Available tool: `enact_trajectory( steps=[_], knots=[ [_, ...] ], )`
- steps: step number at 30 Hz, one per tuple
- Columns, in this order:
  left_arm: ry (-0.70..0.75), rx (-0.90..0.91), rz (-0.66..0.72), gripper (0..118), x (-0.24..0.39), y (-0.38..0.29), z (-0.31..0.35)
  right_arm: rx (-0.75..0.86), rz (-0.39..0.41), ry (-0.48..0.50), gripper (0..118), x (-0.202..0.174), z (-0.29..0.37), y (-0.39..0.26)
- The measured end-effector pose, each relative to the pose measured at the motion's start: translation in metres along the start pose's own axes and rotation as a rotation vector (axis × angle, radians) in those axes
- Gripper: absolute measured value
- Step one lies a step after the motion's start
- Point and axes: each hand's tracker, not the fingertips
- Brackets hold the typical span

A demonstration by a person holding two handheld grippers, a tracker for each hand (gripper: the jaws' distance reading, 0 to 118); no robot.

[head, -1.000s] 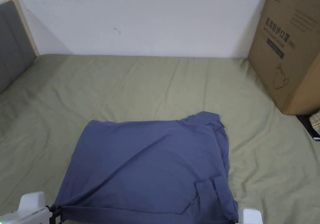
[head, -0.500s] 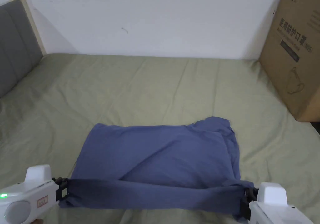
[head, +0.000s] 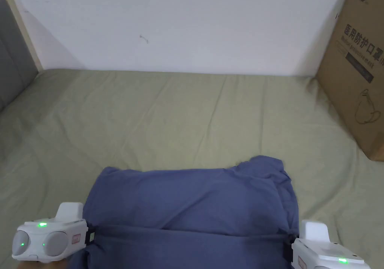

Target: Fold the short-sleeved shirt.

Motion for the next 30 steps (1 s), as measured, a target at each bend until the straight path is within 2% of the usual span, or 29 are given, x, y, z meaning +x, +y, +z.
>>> enact_trajectory(
  steps=[5, 10, 11, 12, 13, 14, 15, 17, 22, 27, 30],
  knots=[
    [0.017, -0.028, 0.021, 5, 0.002, -0.006, -0.016, -0.075, -0.038, 0.005, 3, 0.005, -0.032, -0.012],
    [0.027, -0.036, 0.027, 7, 0.007, 0.006, 0.005, -0.064, -0.088, 0.018, 5, 0.001, -0.004, 0.000],
    [0.013, -0.017, 0.042, 14, 0.007, 0.008, 0.015, -0.039, -0.097, 0.026, 10, 0.006, 0.004, 0.004],
    [0.004, 0.002, 0.068, 23, 0.008, 0.011, 0.026, -0.014, -0.100, 0.028, 23, 0.005, 0.014, 0.008],
    [-0.022, 0.020, 0.094, 39, 0.009, 0.013, 0.039, 0.020, -0.095, 0.031, 44, 0.005, 0.026, 0.013],
    [-0.045, 0.037, 0.108, 64, 0.010, 0.015, 0.052, 0.048, -0.091, 0.031, 74, 0.004, 0.039, 0.017],
    [-0.064, 0.066, 0.115, 78, 0.011, 0.016, 0.067, 0.082, -0.088, 0.032, 86, 0.006, 0.053, 0.021],
    [-0.077, 0.168, 0.119, 96, 0.015, 0.017, 0.105, 0.177, -0.084, 0.049, 89, 0.005, 0.088, 0.031],
    [-0.072, 0.412, 0.054, 96, 0.021, 0.009, 0.193, 0.387, -0.050, 0.064, 89, -0.002, 0.180, 0.045],
    [-0.043, 0.606, 0.009, 95, 0.029, -0.009, 0.251, 0.559, -0.007, 0.022, 87, -0.005, 0.242, 0.042],
    [-0.023, 0.684, 0.010, 81, 0.035, -0.021, 0.267, 0.632, 0.023, -0.004, 82, -0.011, 0.264, 0.035]
  ],
)
